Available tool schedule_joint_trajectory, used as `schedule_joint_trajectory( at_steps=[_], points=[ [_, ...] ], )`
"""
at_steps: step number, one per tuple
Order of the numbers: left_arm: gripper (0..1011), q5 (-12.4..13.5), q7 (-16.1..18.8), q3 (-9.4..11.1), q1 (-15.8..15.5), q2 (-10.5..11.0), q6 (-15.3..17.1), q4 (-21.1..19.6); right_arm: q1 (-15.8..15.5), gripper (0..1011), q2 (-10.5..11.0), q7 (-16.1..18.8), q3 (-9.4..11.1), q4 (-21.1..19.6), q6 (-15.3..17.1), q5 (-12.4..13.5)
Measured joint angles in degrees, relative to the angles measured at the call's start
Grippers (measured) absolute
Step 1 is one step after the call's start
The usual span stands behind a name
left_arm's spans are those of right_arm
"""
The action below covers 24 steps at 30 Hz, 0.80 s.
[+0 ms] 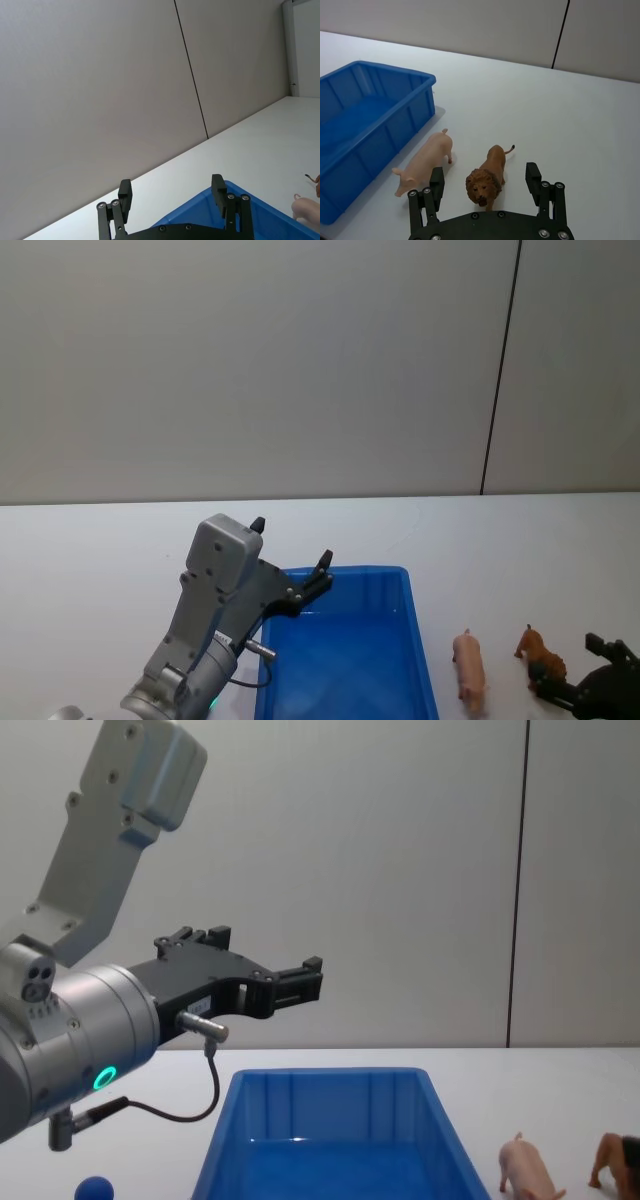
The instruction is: Pick up the two dolls from the table and place them into the box.
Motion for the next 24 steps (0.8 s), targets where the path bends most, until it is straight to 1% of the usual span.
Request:
schedule_joint_trajectory(
  at_steps=[9, 11, 12, 13, 14, 15, 17, 20, 22, 24],
  points=[
    [1002, 0.0, 0.0, 0.0, 0.0, 0.0, 0.0, 0.0, 1.68, 1001, -1.11, 0.71, -0.64, 2.79, 1.42, -0.11],
    [1002, 0.0, 0.0, 0.0, 0.0, 0.0, 0.0, 0.0, 1.92, 983, -1.27, 0.8, -0.74, 3.19, 1.66, -0.13],
    [1002, 0.0, 0.0, 0.0, 0.0, 0.0, 0.0, 0.0, 2.19, 943, -1.43, 0.86, -0.85, 3.6, 1.87, -0.16],
    [1002, 0.0, 0.0, 0.0, 0.0, 0.0, 0.0, 0.01, 2.3, 943, -1.51, 0.9, -0.9, 3.78, 2.0, -0.18],
    [1002, 0.0, 0.0, 0.0, 0.0, 0.0, 0.0, 0.0, 2.53, 903, -1.67, 0.94, -0.98, 4.17, 2.18, -0.2],
    [1002, 0.0, 0.0, 0.0, 0.0, 0.0, 0.0, 0.0, 2.64, 903, -1.74, 0.96, -1.03, 4.34, 2.26, -0.21],
    [1002, 0.0, 0.0, 0.0, 0.0, 0.0, 0.0, 0.0, 2.83, 837, -1.87, 1.0, -1.11, 4.65, 2.43, -0.23],
    [1002, 0.0, 0.0, 0.0, 0.0, 0.0, 0.0, 0.0, 3.18, 765, -2.1, 1.08, -1.23, 5.25, 2.7, -0.24],
    [1002, 0.0, 0.0, 0.0, 0.0, 0.0, 0.0, 0.0, 3.43, 646, -2.26, 1.13, -1.33, 5.61, 2.85, -0.25],
    [1002, 0.0, 0.0, 0.0, 0.0, 0.0, 0.0, 0.0, 3.59, 627, -2.38, 1.18, -1.38, 5.85, 2.95, -0.26]
  ],
)
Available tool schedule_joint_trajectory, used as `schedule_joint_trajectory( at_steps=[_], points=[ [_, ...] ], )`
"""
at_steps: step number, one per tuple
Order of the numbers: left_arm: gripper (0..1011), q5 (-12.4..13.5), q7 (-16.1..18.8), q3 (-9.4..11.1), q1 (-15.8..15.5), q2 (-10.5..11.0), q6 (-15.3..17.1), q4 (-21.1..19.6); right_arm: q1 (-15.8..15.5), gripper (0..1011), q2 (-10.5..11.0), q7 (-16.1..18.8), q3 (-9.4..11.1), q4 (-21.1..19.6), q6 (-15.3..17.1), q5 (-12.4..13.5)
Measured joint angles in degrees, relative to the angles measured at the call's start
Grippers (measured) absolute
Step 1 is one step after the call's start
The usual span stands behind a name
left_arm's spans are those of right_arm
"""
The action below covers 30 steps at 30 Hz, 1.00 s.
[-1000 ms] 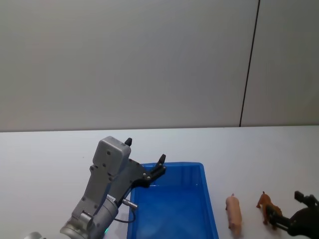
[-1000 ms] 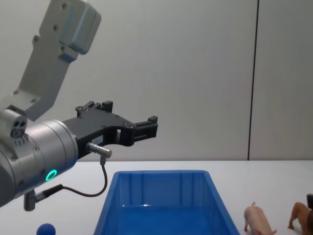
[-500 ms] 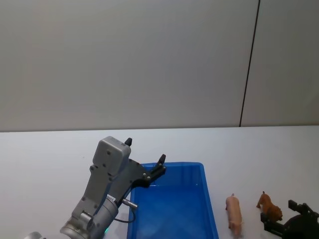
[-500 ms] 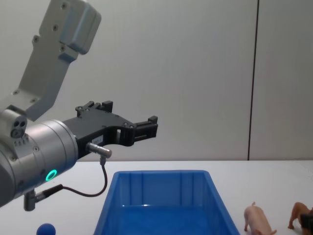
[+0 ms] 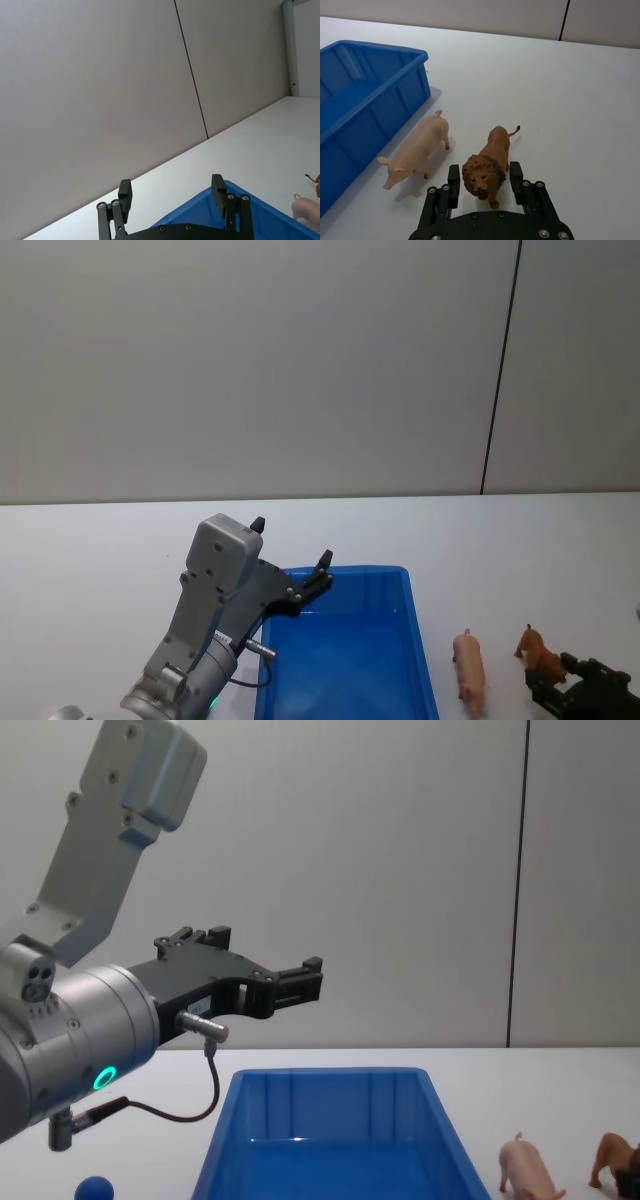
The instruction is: Pick up the two dolls from the table and place them into the box.
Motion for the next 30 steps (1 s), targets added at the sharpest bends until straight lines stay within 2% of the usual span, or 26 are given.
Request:
schedule_joint_trajectory(
  at_steps=[3, 4, 7, 21, 30],
  points=[
    [1002, 0.0, 0.0, 0.0, 0.0, 0.0, 0.0, 0.0, 0.19, 549, -0.11, 0.04, -0.06, 0.23, 0.02, -0.06],
    [1002, 0.0, 0.0, 0.0, 0.0, 0.0, 0.0, 0.0, 0.25, 490, -0.16, 0.04, -0.1, 0.31, 0.0, -0.16],
    [1002, 0.0, 0.0, 0.0, 0.0, 0.0, 0.0, 0.0, 0.35, 441, -0.22, 0.04, -0.17, 0.37, -0.29, -0.46],
    [1002, 0.0, 0.0, 0.0, 0.0, 0.0, 0.0, 0.0, 1.14, 441, -0.4, -0.34, -0.38, -2.0, -4.88, -3.38],
    [1002, 0.0, 0.0, 0.0, 0.0, 0.0, 0.0, 0.0, 3.04, 441, -1.11, 2.42, -0.89, -4.73, -6.74, -4.37]
  ],
)
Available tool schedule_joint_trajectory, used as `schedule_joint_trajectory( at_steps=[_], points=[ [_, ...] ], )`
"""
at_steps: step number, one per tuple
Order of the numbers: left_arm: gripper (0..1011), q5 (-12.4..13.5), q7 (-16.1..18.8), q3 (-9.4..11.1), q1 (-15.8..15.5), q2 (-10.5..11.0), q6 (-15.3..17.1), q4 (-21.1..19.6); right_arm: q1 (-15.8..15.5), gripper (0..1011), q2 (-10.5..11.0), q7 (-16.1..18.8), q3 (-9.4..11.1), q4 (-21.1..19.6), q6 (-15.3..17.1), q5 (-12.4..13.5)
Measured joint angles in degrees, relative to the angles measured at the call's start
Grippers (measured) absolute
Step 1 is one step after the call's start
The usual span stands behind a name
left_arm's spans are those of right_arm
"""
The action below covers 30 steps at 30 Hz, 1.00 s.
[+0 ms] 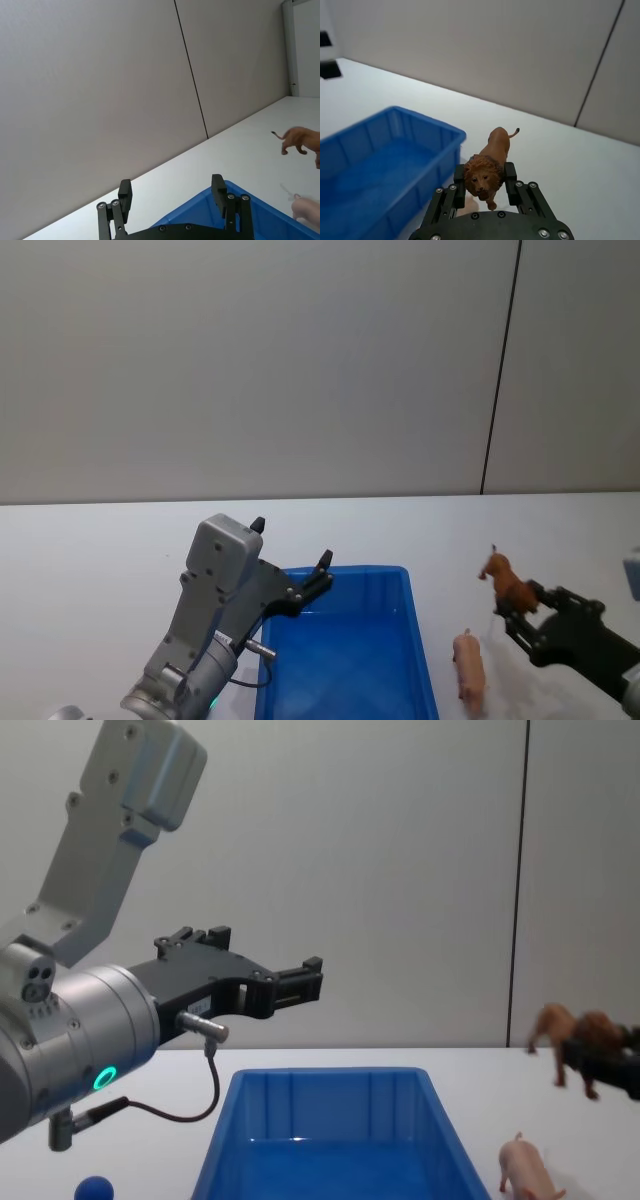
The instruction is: Pick up the two dolls from the table and place them into the box.
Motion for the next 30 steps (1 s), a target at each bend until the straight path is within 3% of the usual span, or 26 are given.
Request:
schedule_joint_trajectory(
  at_steps=[10, 20, 30],
  points=[
    [1002, 0.0, 0.0, 0.0, 0.0, 0.0, 0.0, 0.0, 3.04, 441, -2.05, 5.15, -1.49, -1.37, 0.91, -0.14],
    [1002, 0.0, 0.0, 0.0, 0.0, 0.0, 0.0, 0.0, 6.43, 446, -5.3, 10.6, -3.89, -0.49, 5.62, 0.89],
    [1002, 0.0, 0.0, 0.0, 0.0, 0.0, 0.0, 0.0, 8.43, 744, -7.39, 13.06, -5.51, 1.34, 8.68, 2.09]
  ],
)
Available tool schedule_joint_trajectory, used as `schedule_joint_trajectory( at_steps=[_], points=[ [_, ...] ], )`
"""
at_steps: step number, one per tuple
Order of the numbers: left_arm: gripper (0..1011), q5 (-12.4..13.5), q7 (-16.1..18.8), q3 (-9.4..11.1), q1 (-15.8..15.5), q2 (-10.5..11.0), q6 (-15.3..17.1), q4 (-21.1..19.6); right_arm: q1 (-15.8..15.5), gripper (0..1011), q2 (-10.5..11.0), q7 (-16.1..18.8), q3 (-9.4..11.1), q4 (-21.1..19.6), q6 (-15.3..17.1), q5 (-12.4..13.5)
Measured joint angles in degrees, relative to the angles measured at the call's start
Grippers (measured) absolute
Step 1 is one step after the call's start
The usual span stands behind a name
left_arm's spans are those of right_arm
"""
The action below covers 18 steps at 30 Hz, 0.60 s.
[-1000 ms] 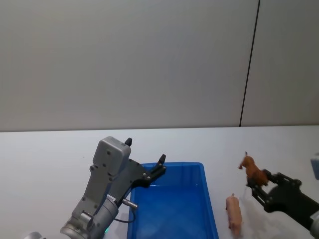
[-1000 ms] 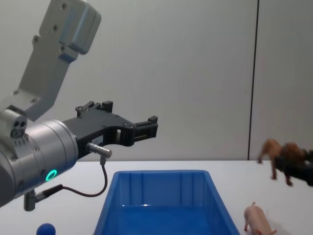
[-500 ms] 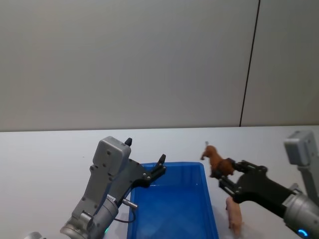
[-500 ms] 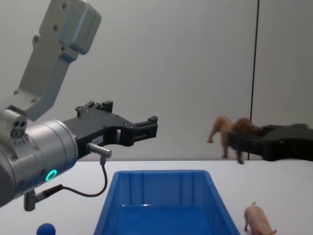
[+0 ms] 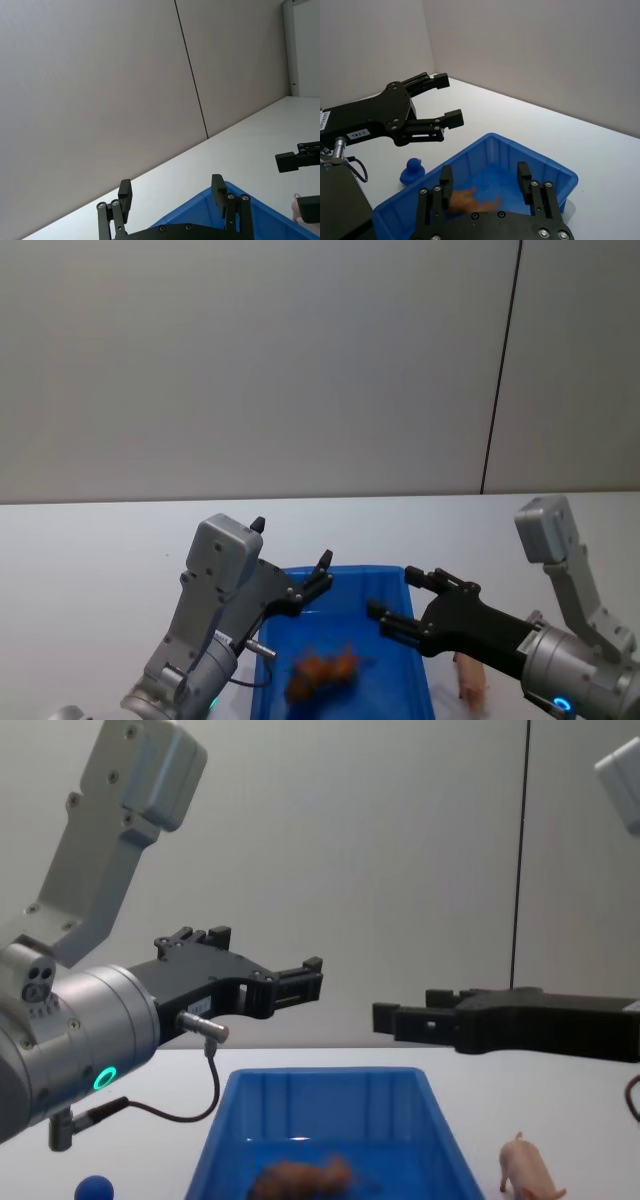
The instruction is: Pick up the two dolls from the table and place them into the box.
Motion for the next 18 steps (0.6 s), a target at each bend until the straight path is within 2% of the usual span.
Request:
schedule_joint_trajectory(
  at_steps=[5, 9, 18],
  points=[
    [1002, 0.0, 0.0, 0.0, 0.0, 0.0, 0.0, 0.0, 0.1, 910, 0.07, -0.39, -0.01, 0.21, 0.05, 0.69],
    [1002, 0.0, 0.0, 0.0, 0.0, 0.0, 0.0, 0.0, -0.3, 1001, 0.64, -1.53, 0.43, 0.1, -0.55, 1.2],
    [1002, 0.0, 0.0, 0.0, 0.0, 0.0, 0.0, 0.0, -2.76, 1001, 3.28, -5.39, 2.27, -1.24, -2.37, 2.99]
  ],
)
